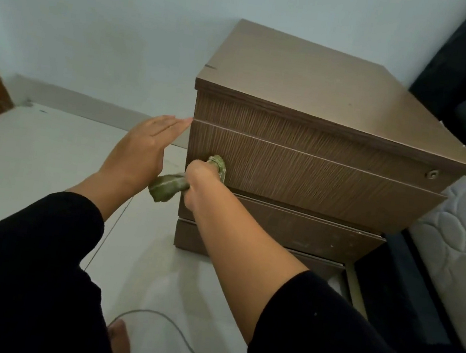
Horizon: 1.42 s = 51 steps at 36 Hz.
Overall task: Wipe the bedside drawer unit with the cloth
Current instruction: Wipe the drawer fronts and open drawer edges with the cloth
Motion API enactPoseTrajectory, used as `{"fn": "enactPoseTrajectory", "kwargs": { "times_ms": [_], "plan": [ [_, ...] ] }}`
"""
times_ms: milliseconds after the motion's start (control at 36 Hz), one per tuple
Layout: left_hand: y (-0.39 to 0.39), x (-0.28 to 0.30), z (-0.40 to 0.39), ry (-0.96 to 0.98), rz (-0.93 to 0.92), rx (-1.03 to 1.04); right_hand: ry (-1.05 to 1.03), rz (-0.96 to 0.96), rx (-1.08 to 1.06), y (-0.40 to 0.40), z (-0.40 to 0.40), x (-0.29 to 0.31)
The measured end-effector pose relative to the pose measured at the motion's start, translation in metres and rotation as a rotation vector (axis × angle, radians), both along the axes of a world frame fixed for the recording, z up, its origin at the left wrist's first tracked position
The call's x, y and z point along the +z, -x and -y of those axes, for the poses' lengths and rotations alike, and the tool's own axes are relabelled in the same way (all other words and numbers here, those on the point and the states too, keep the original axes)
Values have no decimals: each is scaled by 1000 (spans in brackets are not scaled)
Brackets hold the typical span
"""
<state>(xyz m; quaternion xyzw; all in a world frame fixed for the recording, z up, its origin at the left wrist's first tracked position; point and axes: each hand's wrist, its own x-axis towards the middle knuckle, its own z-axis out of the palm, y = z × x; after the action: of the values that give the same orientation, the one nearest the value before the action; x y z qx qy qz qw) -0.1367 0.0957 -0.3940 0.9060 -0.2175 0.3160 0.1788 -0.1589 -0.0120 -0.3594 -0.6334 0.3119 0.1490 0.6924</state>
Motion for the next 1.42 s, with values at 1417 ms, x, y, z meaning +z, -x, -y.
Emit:
{"fn": "enactPoseTrajectory", "kwargs": {
  "times_ms": [1417],
  "plan": [
    [37, -78, 22, 289, -461, -3, 1290, 515, 343, 33, 47, 2]
  ]
}}
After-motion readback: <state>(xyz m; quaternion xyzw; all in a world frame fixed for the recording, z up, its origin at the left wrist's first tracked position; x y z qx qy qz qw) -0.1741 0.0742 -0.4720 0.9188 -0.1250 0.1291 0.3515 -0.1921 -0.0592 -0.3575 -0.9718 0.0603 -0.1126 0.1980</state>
